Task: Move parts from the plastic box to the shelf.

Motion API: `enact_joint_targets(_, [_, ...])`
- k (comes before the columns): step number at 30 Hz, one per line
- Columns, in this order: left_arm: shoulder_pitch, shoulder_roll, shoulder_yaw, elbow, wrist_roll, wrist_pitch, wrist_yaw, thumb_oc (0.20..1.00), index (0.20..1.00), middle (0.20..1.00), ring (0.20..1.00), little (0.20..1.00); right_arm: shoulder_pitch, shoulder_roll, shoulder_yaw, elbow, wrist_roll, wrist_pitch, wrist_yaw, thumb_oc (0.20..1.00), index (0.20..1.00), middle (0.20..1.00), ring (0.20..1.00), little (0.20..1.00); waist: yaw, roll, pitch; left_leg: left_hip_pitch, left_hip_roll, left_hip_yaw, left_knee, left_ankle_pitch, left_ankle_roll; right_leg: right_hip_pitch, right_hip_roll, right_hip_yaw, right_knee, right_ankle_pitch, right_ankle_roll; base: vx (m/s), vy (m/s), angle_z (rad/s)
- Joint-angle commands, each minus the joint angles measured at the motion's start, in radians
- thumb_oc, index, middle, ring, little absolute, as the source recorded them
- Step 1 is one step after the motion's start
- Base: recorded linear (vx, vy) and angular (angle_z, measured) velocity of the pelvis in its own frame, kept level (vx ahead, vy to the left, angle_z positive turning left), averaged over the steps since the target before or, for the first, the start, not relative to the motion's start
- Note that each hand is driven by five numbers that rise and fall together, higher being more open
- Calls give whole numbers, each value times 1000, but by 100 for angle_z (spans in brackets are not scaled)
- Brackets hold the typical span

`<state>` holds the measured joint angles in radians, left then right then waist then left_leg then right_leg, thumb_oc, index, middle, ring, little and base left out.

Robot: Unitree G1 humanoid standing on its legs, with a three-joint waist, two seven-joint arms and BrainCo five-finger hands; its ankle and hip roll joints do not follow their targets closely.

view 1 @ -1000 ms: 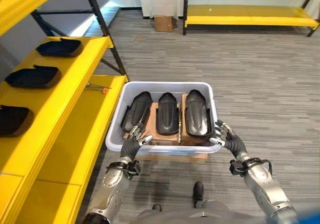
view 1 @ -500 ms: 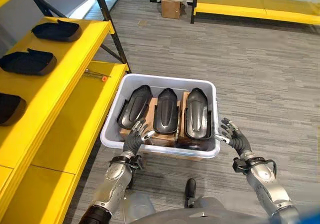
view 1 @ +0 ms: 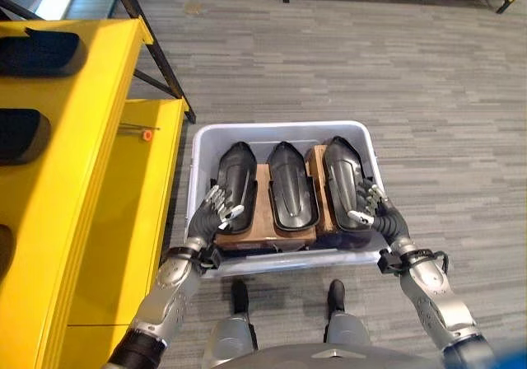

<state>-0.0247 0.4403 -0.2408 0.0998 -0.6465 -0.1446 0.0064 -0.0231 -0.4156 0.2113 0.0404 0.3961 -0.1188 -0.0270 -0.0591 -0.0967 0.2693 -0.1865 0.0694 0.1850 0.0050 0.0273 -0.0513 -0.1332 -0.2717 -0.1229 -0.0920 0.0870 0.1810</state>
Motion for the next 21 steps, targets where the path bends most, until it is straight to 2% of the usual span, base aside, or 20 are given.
enact_joint_targets(1, [-28,-43,14,-32,-18,-101,21,1000,1000,1000,1000,1000,-78,-43,-23,-27,-75,-98,-79,1000,1000,1000,1000,1000,4,48,-37,-28,101,-23,94,-17,-53,-56,-18,18,78,44,7,-179,-29,-7])
enact_joint_targets(8, [-194,-92,-70,-8,-14,-142,100,1000,1000,1000,1000,1000,-361,0,27,63,-201,-112,-276,1000,1000,1000,1000,1000,14,84,52,-148,112,-21,104,25,-68,-209,-7,36,131,63,8,-146,-46,-5])
enact_joint_targets(14, [-207,-93,-86,-2,-11,-145,116,1000,1000,1000,1000,1000,-386,26,38,89,-207,-114,-317,1000,1000,1000,1000,1000,14,88,77,-175,108,-20,113,27,-69,-243,-10,44,142,69,6,-35,1,-2])
enact_joint_targets(21, [-197,-88,-86,-15,3,-149,129,1000,1000,1000,1000,1000,-328,18,16,-4,-277,-127,-348,1000,1000,1000,1000,1000,0,88,91,-205,103,-25,129,23,-70,-270,-15,49,153,70,4,-3,1,-2])
